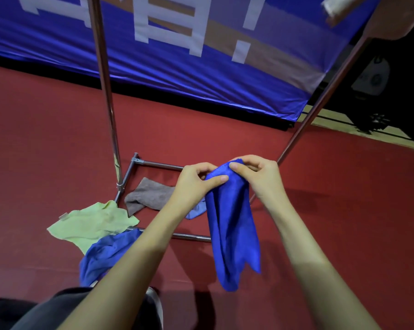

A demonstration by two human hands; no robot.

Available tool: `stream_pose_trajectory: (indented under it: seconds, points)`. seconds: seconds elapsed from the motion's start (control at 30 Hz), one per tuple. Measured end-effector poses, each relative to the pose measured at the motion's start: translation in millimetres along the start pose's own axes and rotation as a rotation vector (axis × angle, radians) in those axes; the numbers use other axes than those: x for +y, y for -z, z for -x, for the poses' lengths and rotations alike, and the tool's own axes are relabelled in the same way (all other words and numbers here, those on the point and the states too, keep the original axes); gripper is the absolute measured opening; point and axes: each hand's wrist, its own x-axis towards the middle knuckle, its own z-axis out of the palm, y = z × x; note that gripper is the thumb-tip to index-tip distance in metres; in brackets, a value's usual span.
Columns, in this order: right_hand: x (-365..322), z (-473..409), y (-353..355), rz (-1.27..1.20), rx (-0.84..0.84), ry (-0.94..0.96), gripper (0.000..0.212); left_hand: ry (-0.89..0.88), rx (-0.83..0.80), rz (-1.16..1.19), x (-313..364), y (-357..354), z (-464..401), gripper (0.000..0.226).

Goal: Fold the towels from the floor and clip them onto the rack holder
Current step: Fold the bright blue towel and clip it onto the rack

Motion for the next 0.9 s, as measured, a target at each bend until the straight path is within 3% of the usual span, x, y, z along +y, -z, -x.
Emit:
stream_pose_trajectory:
  seconds: [0.37, 0.57, 0.73, 0.9]
  points:
    - [-6, -10, 25, -0.049, 0.217, 0.05, 0.013, 0.042, -0.064, -0.133, 2, 35, -6, 0.006]
    - [2, -12, 39, -0.02, 0.302, 0.048, 0.011, 0.028, -0.062, -0.533, -10, 47, -16, 0.014]
    - [7, -13, 49, -0.046, 0.396, 0.021, 0.009, 0.049, 0.031, -0.833, -25, 72, -18, 0.018]
    - [8, -12, 65, -0.115, 0.467, 0.004, 0.007, 0.169, 0.233, -0.816, -34, 106, -12, 0.011]
